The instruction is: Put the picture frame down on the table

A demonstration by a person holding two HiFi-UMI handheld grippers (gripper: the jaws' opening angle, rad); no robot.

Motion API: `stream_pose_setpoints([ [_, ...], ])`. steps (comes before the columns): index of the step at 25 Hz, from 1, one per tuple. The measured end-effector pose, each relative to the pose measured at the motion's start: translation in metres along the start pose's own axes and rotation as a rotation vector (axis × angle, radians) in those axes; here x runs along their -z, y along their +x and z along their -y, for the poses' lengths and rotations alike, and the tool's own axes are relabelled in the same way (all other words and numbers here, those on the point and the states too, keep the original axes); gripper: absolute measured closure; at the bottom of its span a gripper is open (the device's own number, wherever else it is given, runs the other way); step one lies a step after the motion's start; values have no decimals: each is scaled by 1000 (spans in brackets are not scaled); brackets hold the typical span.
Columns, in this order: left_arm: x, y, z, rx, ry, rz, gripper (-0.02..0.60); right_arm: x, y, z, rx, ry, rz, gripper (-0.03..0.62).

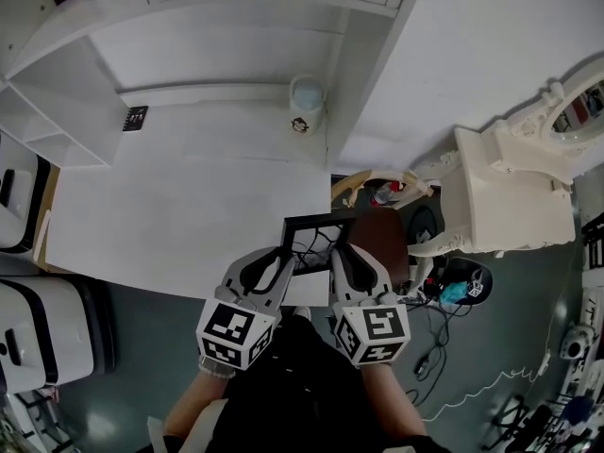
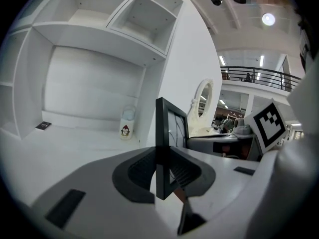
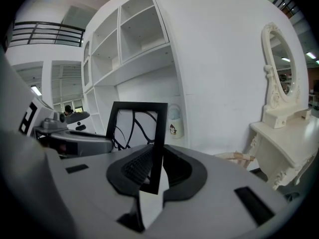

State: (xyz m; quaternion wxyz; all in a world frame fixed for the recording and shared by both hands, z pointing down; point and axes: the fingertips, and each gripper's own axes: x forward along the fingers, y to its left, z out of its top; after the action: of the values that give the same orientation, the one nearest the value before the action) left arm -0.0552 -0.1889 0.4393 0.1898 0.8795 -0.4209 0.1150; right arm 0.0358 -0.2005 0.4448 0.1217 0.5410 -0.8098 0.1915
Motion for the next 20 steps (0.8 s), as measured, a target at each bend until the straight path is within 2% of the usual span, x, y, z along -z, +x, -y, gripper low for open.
stream_pose_setpoints([
  [14, 87, 30, -10, 40, -119, -229, 497, 89, 19, 17, 12, 94, -205, 528],
  [20, 122, 45, -15, 54, -146, -330, 497, 127, 29, 26, 2, 136, -305, 528],
])
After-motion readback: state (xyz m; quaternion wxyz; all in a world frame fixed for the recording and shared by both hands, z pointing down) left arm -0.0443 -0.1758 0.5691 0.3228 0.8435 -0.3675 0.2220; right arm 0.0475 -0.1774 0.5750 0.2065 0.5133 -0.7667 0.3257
